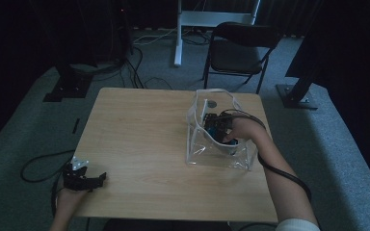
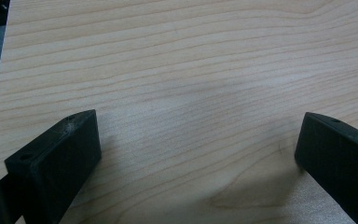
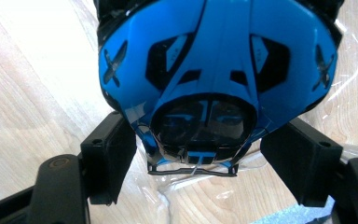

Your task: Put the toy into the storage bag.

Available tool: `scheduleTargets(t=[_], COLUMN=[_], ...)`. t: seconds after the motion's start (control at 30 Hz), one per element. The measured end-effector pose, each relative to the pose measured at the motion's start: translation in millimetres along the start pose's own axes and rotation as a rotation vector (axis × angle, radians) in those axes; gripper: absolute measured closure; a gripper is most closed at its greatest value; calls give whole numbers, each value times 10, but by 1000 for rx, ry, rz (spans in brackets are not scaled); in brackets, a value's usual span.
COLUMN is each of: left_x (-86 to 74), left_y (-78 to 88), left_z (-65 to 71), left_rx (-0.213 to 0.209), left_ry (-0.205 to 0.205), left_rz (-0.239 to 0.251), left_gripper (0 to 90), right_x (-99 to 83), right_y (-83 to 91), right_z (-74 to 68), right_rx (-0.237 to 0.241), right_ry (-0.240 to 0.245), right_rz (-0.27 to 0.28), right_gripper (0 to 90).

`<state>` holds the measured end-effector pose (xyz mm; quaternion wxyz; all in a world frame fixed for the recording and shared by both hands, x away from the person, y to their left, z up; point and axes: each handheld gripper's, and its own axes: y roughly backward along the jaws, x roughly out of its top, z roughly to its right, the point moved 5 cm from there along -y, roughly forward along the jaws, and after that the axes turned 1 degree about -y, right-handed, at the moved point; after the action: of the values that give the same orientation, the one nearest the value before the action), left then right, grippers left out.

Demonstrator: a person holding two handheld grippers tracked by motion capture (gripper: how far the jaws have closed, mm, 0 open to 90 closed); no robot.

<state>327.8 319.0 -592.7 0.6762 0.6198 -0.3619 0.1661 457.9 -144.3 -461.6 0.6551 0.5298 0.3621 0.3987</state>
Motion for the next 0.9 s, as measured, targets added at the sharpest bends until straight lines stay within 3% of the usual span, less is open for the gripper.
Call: scheduleTargets(t=[0.63,0.9], left_x=[0,1], left_y=[0,-1], left_z=[-1,-1], left_rx=[-1,-1], left_ry=[-1,-1], left_rz=[0,0], left_gripper=[7,7], right_x=[67,68], right_y=[-235,-303], right_z=[32,17], right_rx=[-13,1], right_ry=[-8,1], right_rz=[-98,-112], right_gripper=[262,262])
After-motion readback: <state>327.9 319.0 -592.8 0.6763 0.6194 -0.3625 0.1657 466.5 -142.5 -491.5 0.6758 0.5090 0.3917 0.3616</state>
